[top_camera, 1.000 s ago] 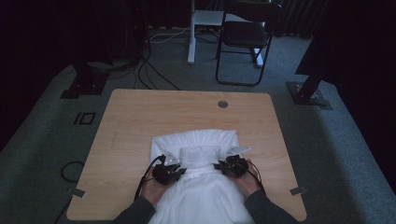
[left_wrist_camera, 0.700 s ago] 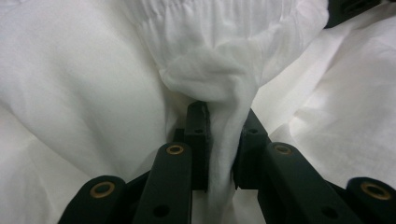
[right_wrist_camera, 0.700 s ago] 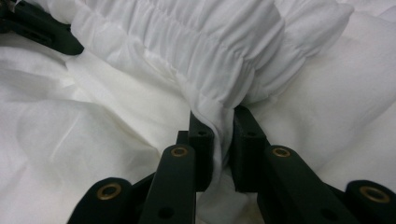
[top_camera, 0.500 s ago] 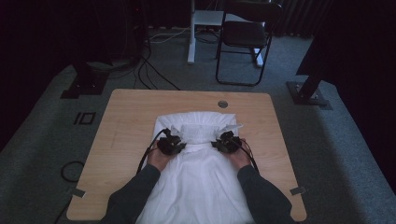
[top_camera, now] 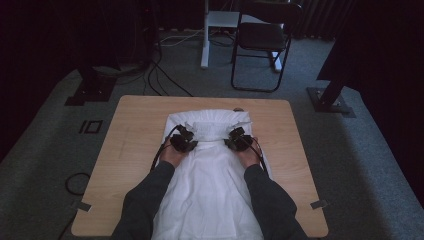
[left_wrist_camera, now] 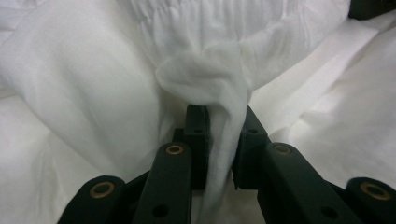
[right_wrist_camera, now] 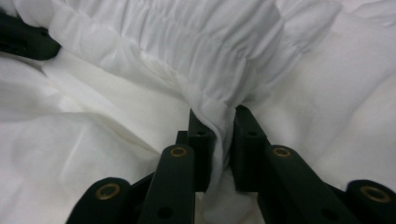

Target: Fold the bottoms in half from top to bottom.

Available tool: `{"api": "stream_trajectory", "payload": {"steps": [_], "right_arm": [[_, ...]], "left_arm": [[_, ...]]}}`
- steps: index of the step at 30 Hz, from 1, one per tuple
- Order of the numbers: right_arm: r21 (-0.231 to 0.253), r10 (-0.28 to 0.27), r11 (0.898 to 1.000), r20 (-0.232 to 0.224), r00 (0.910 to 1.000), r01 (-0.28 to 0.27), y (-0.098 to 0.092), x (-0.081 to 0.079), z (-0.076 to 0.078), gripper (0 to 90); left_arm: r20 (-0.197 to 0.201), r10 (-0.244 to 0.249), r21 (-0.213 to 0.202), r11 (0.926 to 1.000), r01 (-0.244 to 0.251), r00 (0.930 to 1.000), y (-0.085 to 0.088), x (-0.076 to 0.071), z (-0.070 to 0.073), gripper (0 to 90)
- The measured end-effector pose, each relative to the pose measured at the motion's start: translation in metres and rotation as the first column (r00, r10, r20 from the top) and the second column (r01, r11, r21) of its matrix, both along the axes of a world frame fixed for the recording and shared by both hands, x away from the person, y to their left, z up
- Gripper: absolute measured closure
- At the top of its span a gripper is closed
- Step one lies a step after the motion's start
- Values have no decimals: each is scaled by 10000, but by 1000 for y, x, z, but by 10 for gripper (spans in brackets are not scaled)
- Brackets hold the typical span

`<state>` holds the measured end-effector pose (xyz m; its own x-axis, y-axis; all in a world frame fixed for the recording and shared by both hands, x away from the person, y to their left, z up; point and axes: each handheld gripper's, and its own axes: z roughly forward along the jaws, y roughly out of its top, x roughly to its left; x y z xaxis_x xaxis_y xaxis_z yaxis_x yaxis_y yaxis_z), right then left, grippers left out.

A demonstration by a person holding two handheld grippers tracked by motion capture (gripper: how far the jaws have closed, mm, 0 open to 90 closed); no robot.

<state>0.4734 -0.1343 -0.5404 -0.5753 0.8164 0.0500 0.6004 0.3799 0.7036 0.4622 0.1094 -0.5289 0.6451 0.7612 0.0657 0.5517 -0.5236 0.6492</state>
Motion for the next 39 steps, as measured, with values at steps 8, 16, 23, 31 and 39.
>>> {"api": "stream_trajectory", "payload": {"steps": [8,16,23,31,39], "right_arm": [[1157,443,9909,2079,9771,-695,-17,-28,78,829],[1104,1255,9767,4018,9071,-1841,-30,-87,152,830],[600,2344,9619,3220,9173,-2669,-37,-132,122,828],[461,2733,9599,651,9597,-2765,-37,-157,21,816],[515,2397,9698,-164,9707,-2386,-31,-146,-11,809]], "left_arm": [[1649,193,-2584,9657,244,9861,22,-36,86,814],[3066,-506,-2842,9482,1421,9505,28,-91,142,811],[1514,-1403,-2946,9385,1801,9785,33,-139,101,802],[-857,-1505,-2079,9695,1300,9849,26,-154,3,780],[-194,-1217,-963,9882,1193,9924,19,-141,-15,777]]}}
